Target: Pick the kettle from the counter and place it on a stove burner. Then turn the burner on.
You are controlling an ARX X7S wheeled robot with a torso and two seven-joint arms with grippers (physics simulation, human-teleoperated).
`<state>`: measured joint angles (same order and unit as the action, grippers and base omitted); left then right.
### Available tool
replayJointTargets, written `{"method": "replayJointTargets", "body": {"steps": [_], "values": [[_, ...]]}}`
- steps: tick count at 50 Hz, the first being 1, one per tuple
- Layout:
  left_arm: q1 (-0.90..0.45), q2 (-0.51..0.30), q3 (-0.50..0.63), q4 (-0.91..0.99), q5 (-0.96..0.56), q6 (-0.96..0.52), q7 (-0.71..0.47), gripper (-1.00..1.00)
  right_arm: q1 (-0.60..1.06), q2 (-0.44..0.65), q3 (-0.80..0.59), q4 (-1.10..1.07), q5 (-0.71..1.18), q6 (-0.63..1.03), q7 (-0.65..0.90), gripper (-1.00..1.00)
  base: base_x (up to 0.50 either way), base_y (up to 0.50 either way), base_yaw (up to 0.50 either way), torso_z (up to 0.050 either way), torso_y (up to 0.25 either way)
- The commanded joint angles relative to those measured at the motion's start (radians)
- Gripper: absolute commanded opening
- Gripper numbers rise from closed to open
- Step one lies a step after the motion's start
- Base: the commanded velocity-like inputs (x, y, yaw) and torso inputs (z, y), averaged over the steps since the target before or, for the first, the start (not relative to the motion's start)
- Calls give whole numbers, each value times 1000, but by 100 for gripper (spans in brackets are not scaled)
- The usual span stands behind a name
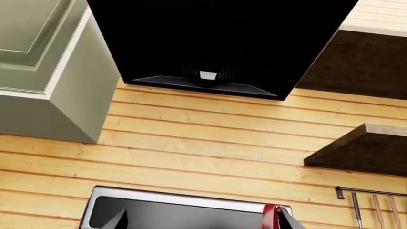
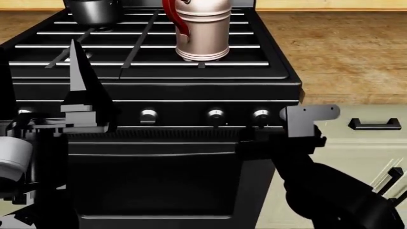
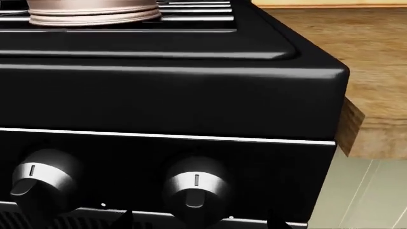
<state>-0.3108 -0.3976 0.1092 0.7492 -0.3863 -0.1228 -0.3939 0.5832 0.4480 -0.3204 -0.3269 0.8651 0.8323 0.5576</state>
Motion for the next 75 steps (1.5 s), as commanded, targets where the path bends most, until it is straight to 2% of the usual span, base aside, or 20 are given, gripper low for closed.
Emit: {"method": "replayJointTargets", "body": {"steps": [1, 27, 28, 46, 75], "values": [[-1, -2, 2, -4, -4, 2, -2, 100, 32, -17, -25, 76, -28, -9, -19, 100, 0, 0, 0, 0, 0], [-3, -7, 8, -8, -10, 5, -7, 100, 72, -41, -47, 191, -62, -41, -53, 100, 0, 0, 0, 0, 0], [-2, -7, 8, -9, -11, 6, -6, 100, 75, -42, -48, 196, -62, -42, -54, -100, 0, 0, 0, 0, 0], [-3, -13, 4, -5, -24, 8, -11, 100, 99, -37, -62, 204, -71, -32, -51, -100, 6, 0, 3, 0, 0], [-4, -22, 1, 0, -40, 8, -21, 100, 206, 14, -303, 173, -178, 110, -106, -100, 8, 1, 6, 0, 0]]}}
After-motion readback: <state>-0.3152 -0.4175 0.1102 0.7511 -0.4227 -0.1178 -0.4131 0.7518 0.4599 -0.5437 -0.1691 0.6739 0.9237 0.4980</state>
